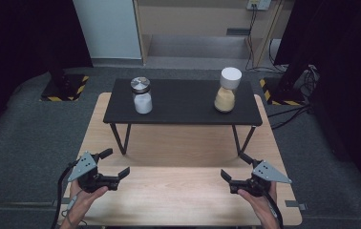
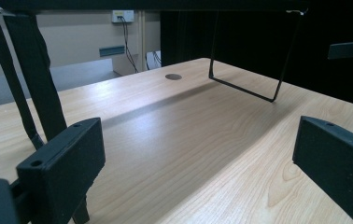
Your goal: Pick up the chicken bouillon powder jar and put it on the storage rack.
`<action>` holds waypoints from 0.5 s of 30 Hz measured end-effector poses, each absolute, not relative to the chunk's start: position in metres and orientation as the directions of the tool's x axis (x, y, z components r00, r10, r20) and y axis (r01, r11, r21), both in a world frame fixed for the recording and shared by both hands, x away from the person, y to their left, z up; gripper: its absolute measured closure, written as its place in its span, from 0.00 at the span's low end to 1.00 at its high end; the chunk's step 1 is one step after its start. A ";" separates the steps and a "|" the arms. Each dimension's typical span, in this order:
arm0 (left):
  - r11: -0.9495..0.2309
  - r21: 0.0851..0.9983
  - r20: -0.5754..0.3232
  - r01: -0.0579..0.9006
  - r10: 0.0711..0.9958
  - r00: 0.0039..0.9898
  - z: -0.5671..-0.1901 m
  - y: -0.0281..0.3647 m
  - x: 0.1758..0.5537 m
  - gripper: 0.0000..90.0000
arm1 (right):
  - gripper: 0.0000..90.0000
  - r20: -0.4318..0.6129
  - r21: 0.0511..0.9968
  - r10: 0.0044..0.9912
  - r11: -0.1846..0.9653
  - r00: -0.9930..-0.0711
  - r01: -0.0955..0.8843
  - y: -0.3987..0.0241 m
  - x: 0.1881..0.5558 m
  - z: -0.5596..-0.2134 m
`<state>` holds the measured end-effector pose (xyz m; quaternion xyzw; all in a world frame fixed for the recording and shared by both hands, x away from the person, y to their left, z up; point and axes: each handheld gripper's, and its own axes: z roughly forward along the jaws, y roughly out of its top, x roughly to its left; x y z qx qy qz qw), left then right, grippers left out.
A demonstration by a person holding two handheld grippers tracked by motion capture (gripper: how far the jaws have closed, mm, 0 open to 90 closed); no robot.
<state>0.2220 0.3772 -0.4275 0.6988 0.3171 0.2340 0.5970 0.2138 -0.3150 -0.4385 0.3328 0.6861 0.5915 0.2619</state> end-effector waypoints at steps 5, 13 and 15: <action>-0.077 0.984 -0.055 0.161 0.726 0.686 -0.428 0.379 0.223 0.01 | 0.04 0.060 0.987 0.775 0.049 -0.630 0.154 -0.318 0.214 -0.442; -0.057 0.986 -0.063 0.155 0.735 0.675 -0.430 0.381 0.222 0.01 | 0.04 0.083 0.987 0.786 0.020 -0.612 0.160 -0.324 0.214 -0.445; -0.054 0.986 -0.066 0.156 0.735 0.674 -0.430 0.382 0.223 0.01 | 0.04 0.082 0.987 0.789 0.018 -0.609 0.157 -0.325 0.213 -0.446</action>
